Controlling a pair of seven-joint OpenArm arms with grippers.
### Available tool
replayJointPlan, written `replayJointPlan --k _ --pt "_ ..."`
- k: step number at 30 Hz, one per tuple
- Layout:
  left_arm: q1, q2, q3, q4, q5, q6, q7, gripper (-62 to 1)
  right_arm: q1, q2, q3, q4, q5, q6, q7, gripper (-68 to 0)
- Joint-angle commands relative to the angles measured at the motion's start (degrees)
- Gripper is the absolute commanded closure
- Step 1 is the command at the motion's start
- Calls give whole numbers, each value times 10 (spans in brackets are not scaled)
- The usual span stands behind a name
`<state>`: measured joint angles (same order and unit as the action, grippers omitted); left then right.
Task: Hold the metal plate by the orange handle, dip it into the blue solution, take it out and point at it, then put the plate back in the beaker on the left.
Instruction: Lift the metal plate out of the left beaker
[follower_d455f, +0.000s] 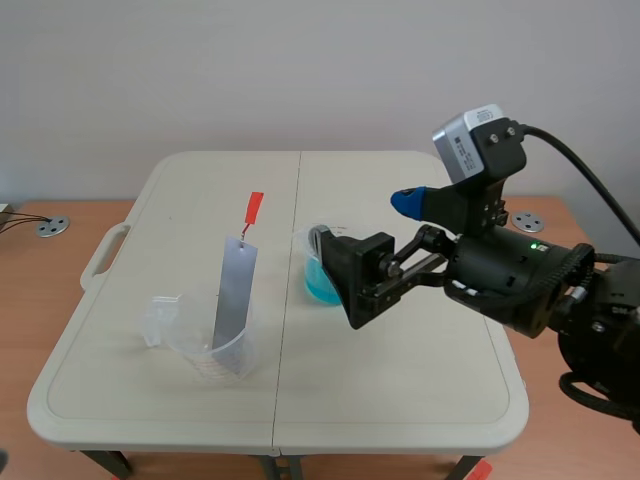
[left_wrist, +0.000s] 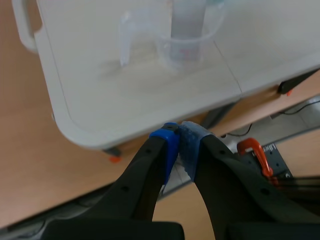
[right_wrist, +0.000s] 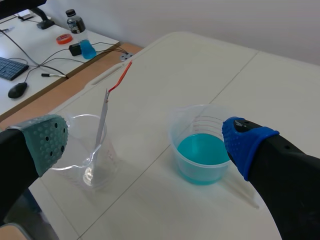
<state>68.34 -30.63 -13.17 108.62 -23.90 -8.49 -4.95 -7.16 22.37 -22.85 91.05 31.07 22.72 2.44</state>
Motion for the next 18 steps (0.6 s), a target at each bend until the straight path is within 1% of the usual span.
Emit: replayJointPlan --k 1,6,12,14,18 --pt "19 1 0 11 -3 6 -10 -19 23 -3 -10 -2 11 -2 1 -642" --pt "71 1 0 11 -3 15 -10 -19 75 -28 -47 -60 43 -2 -4 -642" --pt "71 2 0 10 -3 18 -3 -19 131 -69 -78 -128 46 -2 -13 -642" --pt "71 1 0 9 -3 18 12 -19 146 -82 -83 -145 50 -2 -17 -642" --pt "71 1 0 9 -3 18 17 -19 174 -107 -90 -172 56 0 -27 -642"
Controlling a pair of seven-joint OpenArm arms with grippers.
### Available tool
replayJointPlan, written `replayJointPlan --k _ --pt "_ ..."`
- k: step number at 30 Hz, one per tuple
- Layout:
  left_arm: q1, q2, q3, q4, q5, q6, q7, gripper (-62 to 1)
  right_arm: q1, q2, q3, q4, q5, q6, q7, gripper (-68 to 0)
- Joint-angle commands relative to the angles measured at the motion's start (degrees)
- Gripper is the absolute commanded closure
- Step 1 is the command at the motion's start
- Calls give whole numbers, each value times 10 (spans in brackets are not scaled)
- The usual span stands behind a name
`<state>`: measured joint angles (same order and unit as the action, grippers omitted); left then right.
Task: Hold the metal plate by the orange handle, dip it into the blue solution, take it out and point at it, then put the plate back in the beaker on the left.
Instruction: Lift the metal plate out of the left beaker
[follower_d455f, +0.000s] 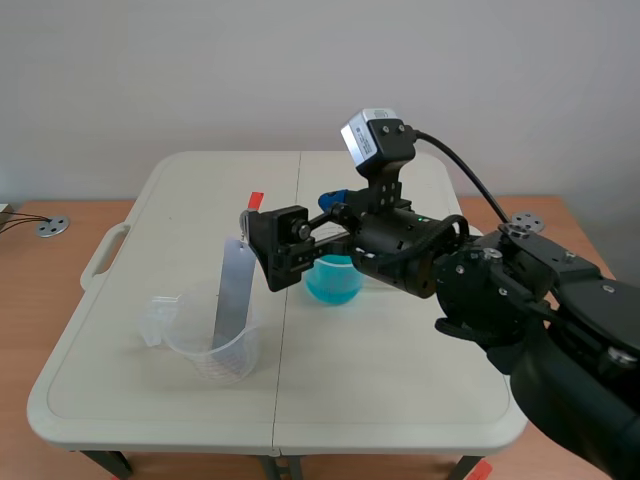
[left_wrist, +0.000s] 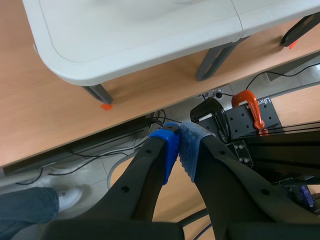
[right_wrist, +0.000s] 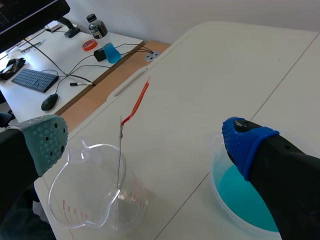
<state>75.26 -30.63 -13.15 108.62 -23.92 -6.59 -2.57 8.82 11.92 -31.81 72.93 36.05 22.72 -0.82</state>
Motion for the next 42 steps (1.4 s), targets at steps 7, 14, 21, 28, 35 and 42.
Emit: replayJointPlan --k 7,14,21,28,35,42 --pt "2 1 -1 9 -3 -1 -3 -19 52 -41 -2 -25 7 0 -24 -633" --pt "2 1 0 -2 -5 -2 22 -19 73 -72 -2 -57 22 0 -51 -622" --pt "2 1 1 -50 -5 -2 25 -19 82 -86 -6 -73 48 0 -66 -527" --pt "2 1 3 -108 -5 -2 26 -19 82 -87 -8 -73 69 0 -82 -411" --pt "2 1 3 -155 -5 -2 26 -19 82 -87 -9 -73 88 0 -85 -357" --pt "2 1 3 -172 -5 -2 26 -19 82 -87 -9 -73 109 -2 -93 -299"
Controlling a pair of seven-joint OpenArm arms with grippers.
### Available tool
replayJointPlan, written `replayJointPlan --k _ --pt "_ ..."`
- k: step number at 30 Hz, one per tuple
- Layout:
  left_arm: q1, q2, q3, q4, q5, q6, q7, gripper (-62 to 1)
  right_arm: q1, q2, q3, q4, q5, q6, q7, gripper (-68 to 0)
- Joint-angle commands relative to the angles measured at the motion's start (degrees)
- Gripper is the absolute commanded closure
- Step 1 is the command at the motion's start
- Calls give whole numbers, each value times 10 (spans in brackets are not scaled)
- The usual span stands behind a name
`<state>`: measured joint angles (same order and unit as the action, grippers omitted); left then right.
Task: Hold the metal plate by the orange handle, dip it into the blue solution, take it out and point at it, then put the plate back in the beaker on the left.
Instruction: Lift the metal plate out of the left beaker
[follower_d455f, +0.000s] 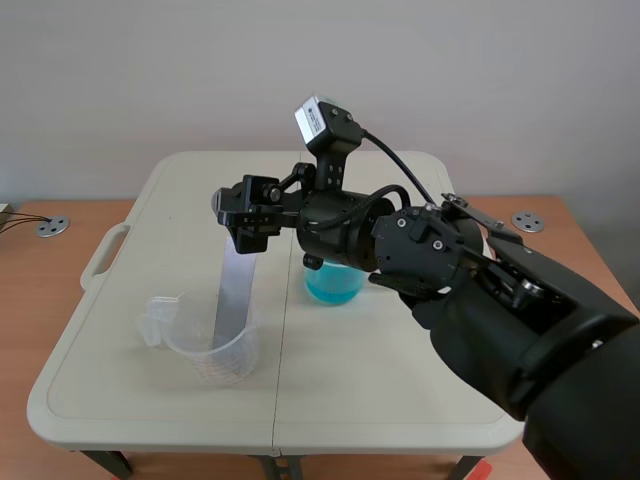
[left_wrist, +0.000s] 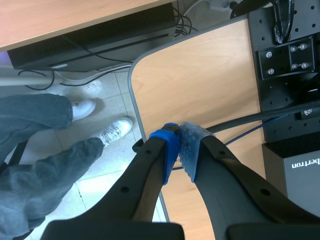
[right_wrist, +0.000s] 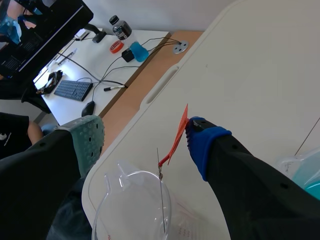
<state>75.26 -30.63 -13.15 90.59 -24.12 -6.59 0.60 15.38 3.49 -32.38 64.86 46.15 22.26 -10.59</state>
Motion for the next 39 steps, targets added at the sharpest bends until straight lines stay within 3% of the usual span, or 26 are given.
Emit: replayJointPlan --k 1,15,20,30,36,39 --pt "2 1 3 8 -3 -2 -5 -19 17 -3 -3 8 8 2 3 -284" --pt "2 1 3 8 -3 -2 -5 -19 18 -3 -3 8 11 -2 0 -126" --pt "2 1 3 8 -3 -2 -5 -19 18 -3 -3 8 10 -2 -1 -13" --pt "2 1 3 8 -3 -6 -5 -19 17 -2 -3 8 6 13 6 -15" --pt "2 1 3 8 -3 -6 -5 -19 12 -2 -3 21 -59 19 32 -15" --pt "2 1 3 8 -3 -6 -5 -19 4 -2 -3 40 -88 38 39 -15"
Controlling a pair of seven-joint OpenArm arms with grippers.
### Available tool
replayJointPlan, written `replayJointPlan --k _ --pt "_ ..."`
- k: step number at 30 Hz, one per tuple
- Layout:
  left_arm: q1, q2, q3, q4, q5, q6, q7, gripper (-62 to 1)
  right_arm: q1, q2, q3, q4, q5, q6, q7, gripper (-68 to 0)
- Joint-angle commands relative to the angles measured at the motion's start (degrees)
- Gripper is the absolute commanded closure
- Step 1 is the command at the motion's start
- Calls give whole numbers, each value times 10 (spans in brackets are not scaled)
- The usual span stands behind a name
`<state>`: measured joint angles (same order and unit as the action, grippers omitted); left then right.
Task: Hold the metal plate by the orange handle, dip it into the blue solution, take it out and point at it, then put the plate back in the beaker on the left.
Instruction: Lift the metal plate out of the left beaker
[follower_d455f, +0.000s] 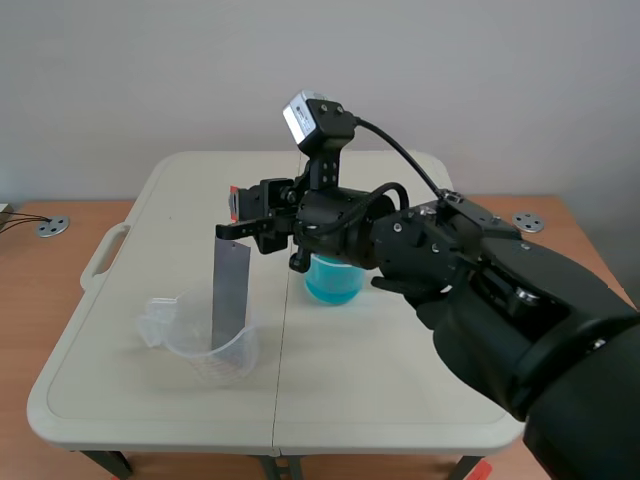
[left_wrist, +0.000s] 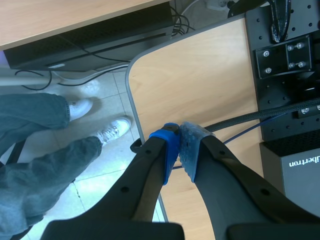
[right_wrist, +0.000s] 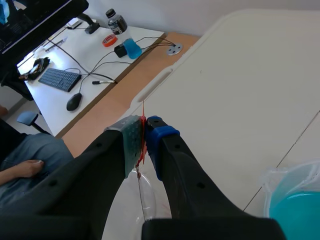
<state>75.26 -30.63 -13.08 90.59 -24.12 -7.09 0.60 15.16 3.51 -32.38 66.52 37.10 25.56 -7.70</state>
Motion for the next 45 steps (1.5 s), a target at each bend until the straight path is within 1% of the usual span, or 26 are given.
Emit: replayJointPlan --k 1,5,12,21,28,35,45 --pt "2 1 3 8 -3 -1 -5 -19 2 -2 -5 32 -7 10 10 -15" --pt "2 1 3 8 -3 -1 -5 -19 -18 -2 -7 74 -45 13 13 -15" --pt "2 1 3 8 -3 -1 -5 -19 -47 -2 -7 145 -98 13 16 -15" --pt "2 1 3 8 -3 -1 -5 -19 -80 -2 -7 224 -136 13 5 -15" --pt "2 1 3 10 -3 -1 -8 -19 -95 -2 -7 257 -136 13 -7 -15" --pt "2 1 3 14 -3 -1 -8 -19 -97 -2 -7 292 -134 13 -45 -15" --pt "2 1 3 14 -3 -1 -8 -19 -98 -2 -7 353 -101 10 -88 -15"
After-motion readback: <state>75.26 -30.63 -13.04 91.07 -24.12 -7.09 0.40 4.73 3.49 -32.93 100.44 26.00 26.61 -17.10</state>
